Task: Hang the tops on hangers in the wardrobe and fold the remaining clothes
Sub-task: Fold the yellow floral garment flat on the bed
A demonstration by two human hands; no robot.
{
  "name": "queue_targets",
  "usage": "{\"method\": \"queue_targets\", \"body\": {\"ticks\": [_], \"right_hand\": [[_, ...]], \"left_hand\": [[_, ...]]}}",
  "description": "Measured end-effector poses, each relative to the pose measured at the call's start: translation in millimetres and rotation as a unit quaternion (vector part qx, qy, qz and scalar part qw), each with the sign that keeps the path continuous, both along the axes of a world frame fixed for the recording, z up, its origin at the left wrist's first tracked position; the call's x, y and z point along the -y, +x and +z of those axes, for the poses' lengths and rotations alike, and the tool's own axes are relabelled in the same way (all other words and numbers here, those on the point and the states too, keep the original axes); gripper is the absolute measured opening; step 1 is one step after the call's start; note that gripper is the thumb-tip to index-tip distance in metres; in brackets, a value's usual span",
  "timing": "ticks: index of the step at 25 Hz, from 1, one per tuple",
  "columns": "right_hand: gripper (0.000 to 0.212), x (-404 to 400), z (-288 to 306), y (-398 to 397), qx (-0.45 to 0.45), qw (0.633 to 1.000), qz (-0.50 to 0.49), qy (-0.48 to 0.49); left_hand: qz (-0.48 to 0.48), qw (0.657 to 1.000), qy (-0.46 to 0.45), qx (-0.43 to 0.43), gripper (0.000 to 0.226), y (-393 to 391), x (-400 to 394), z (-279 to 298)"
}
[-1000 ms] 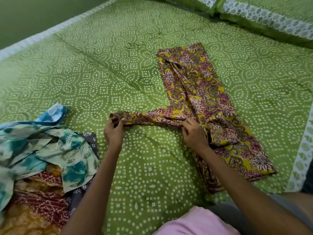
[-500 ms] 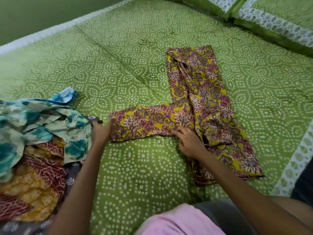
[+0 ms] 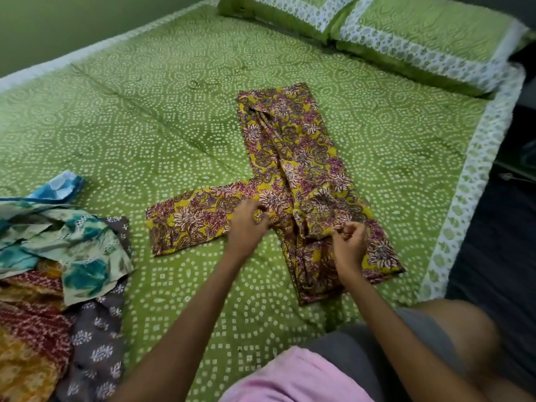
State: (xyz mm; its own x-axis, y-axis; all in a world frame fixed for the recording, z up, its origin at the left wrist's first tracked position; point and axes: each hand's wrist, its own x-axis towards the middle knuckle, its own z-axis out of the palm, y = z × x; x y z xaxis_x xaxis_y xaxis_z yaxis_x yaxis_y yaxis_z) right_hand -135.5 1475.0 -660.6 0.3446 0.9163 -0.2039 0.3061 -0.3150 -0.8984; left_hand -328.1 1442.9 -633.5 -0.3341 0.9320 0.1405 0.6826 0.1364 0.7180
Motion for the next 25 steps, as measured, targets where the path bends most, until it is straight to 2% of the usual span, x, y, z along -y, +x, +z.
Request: {"method": "queue_targets", "body": {"ticks": [2, 4, 6, 7, 8, 9, 10, 12, 13, 15, 17, 19, 21, 23, 25], "right_hand": [[0.017, -4.4, -6.6, 7.6, -0.033, 0.998, 0.024, -0.046], [0.021, -1.0, -12.3, 14.4, -0.067, 0.995, 0.044, -0.054], [0.026, 4.3, -15.7, 19.7, -0.072, 0.995, 0.055, -0.05], [0.028, 6.3, -15.7, 20.9, -0.085, 0.994, 0.057, -0.046], [0.029, 7.7, -14.7, 21.3, -0.107, 0.992, 0.052, -0.042], [0.029, 7.2, -13.1, 21.3, -0.134, 0.989, 0.04, -0.038], [0.028, 5.0, -12.0, 21.2, -0.16, 0.986, 0.023, -0.036], [0.028, -1.7, -7.3, 20.1, -0.222, 0.974, -0.018, -0.032], [0.028, -5.2, -5.1, 18.7, -0.247, 0.968, -0.029, -0.028], [0.03, -11.1, 0.9, 11.9, -0.24, 0.971, -0.002, -0.015], [0.037, -13.2, 7.6, -6.9, -0.162, 0.983, 0.087, 0.0], [0.041, -12.5, 11.2, -31.0, -0.018, 0.978, 0.204, 0.049], [0.047, -15.5, 2.0, -51.2, 0.169, 0.922, 0.337, 0.092], [0.049, -17.4, -8.2, -64.2, 0.291, 0.863, 0.407, 0.074], [0.042, -17.6, -12.4, -68.7, 0.318, 0.864, 0.374, 0.116]], "left_hand": [[-0.11, 0.994, -0.014, -0.004, 0.023, 42.5, -24.8, 1.9], [-0.184, 0.979, -0.061, -0.07, 0.036, 79.6, -46.9, -0.9], [-0.213, 0.949, -0.155, -0.175, 0.05, 101.7, -61.0, -9.4], [-0.21, 0.933, -0.198, -0.217, 0.05, 106.8, -66.6, -15.6], [-0.204, 0.924, -0.224, -0.233, 0.044, 109.7, -69.3, -15.9], [-0.198, 0.927, -0.238, -0.212, 0.034, 110.1, -72.4, -16.7], [-0.193, 0.94, -0.241, -0.147, 0.021, 109.7, -72.8, -12.1], [-0.188, 0.953, -0.225, 0.074, 0.011, 98.6, -71.0, 4.3], [-0.163, 0.95, -0.196, 0.18, 0.011, 88.1, -67.9, 16.0], [-0.067, 0.932, -0.091, 0.344, 0.013, 52.4, -56.0, 37.8], [0.078, 0.906, 0.012, 0.416, 0.015, -3.9, -36.3, 43.5], [0.197, 0.889, 0.039, 0.412, 0.028, -69.9, -13.9, 24.3], [0.258, 0.871, -0.022, 0.417, 0.029, -115.4, 5.7, 1.8], [0.26, 0.827, -0.082, 0.492, 0.018, -137.0, 13.0, -14.9], [0.245, 0.808, -0.113, 0.524, 0.023, -148.6, 12.6, -23.7]]}}
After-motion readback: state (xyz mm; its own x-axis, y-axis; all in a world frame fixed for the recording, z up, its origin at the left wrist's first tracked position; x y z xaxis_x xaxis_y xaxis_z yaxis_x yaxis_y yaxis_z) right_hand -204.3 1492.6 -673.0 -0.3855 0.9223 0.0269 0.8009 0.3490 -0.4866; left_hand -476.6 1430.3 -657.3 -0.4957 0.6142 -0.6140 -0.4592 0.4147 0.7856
